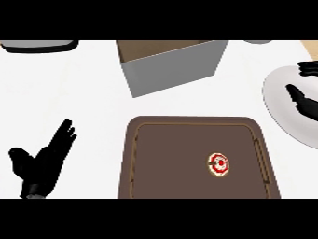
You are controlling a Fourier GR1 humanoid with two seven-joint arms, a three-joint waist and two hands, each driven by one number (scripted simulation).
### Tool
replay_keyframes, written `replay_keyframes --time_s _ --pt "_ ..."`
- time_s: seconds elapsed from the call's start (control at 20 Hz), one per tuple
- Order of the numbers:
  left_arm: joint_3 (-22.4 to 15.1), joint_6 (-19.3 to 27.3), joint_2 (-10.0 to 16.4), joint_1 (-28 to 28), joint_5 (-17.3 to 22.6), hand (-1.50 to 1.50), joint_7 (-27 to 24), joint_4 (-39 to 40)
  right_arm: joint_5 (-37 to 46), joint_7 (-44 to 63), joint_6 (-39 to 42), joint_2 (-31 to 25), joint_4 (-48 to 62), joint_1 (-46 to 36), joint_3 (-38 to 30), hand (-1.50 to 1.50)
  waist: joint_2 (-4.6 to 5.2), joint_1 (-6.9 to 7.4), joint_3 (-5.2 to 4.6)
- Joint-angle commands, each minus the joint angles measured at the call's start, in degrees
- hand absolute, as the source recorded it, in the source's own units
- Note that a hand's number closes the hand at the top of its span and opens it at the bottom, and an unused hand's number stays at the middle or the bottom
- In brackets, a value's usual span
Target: Pick the cupcake from the tray and place it in the plate
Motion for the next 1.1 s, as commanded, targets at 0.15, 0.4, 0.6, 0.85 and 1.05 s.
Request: replay_keyframes --time_s 0.15,0.4,0.6,0.85,1.05 --pt "-1.9 1.3 -5.0 -4.2 -1.7 0.00 6.0 3.4 -1.0 -10.3 -0.3 3.8 -8.4 15.9 -5.5 -1.50 -0.29 1.50 0.15" --pt "-1.7 0.0 -5.8 -3.9 -3.1 0.00 4.2 5.4 -0.2 -0.1 6.1 -5.9 -15.6 17.6 -7.6 -1.50 -0.31 1.30 0.04" --pt "-3.1 2.1 -6.4 -2.7 -3.8 0.00 6.1 1.9 5.1 3.6 13.6 -13.6 -16.1 21.2 -2.4 -1.50 -0.34 1.42 0.02" --pt "-0.6 -1.1 -4.6 -2.8 -2.6 0.00 5.8 2.5 10.0 16.2 14.6 -16.1 -25.5 19.6 3.3 -1.50 -0.25 2.43 0.01" --pt "1.1 -3.6 -4.6 -3.2 -1.9 0.00 4.5 5.0 11.2 27.5 17.0 -18.0 -29.4 16.6 5.3 -1.50 -0.13 2.64 0.01"
